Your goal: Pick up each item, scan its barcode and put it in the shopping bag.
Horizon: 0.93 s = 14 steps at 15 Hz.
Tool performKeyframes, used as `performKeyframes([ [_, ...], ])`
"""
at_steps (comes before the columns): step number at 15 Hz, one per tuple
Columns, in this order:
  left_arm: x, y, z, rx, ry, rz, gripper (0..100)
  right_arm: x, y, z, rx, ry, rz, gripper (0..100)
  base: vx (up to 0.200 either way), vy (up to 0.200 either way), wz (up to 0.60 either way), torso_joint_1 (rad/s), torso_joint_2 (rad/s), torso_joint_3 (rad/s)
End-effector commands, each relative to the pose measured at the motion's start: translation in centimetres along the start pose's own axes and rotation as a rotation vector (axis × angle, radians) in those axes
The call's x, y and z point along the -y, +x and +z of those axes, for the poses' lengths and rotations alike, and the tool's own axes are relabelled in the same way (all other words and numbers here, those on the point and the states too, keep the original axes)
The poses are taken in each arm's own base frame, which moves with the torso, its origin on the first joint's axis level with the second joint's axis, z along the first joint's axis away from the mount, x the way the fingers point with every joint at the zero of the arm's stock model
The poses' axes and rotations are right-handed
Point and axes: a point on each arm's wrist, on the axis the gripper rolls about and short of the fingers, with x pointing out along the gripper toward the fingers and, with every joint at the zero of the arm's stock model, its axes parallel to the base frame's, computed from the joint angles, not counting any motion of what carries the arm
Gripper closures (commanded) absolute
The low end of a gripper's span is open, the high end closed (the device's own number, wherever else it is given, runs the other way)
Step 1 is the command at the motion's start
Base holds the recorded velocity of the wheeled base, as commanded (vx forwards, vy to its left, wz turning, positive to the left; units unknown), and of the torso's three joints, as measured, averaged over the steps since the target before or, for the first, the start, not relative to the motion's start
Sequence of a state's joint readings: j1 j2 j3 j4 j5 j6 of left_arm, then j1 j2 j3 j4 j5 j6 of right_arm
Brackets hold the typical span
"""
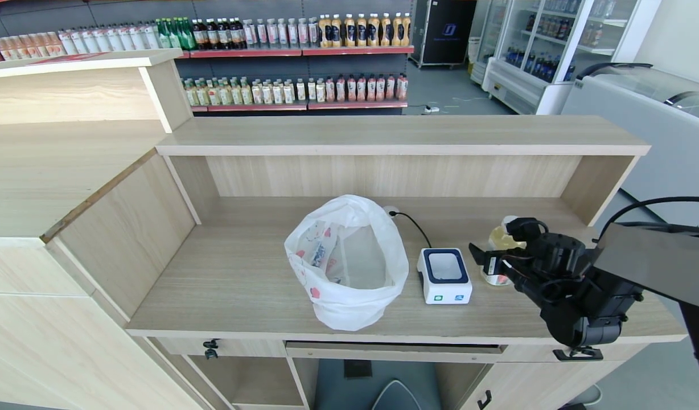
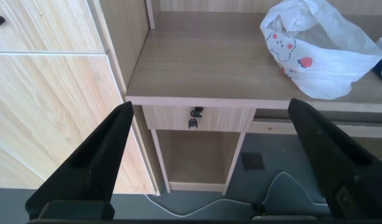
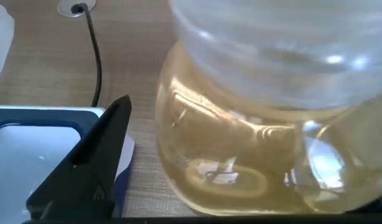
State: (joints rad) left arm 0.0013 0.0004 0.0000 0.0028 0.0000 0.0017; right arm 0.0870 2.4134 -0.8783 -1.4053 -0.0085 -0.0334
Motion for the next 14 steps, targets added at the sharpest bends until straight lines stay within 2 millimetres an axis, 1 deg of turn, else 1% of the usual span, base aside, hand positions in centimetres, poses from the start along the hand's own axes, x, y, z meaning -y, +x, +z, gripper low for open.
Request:
performKeyframes([
  [1,0.0,0.0,0.0,0.0,0.0,0.0,0,-0.1,-0.1,0.2,0.004,0.001,0.0,100,0.0,0.0,0.0,0.0,0.0,0.0],
  [10,0.0,0.0,0.0,0.0,0.0,0.0,0,0.0,-1.3,-0.8,-0.041,-0.039,0.0,100,0.0,0.0,0.0,0.0,0.0,0.0],
  [11,0.0,0.0,0.0,0.0,0.0,0.0,0,0.3,-1.4,-0.1,-0.021,-0.032,-0.001,100,0.0,0.0,0.0,0.0,0.0,0.0],
  [13,0.0,0.0,0.0,0.0,0.0,0.0,0,0.7,-1.8,2.1,0.024,-0.005,-0.001,100,0.0,0.0,0.0,0.0,0.0,0.0],
  [14,0.0,0.0,0.0,0.0,0.0,0.0,0,1.4,-3.7,5.2,0.016,0.053,0.015,100,0.0,0.0,0.0,0.0,0.0,0.0],
])
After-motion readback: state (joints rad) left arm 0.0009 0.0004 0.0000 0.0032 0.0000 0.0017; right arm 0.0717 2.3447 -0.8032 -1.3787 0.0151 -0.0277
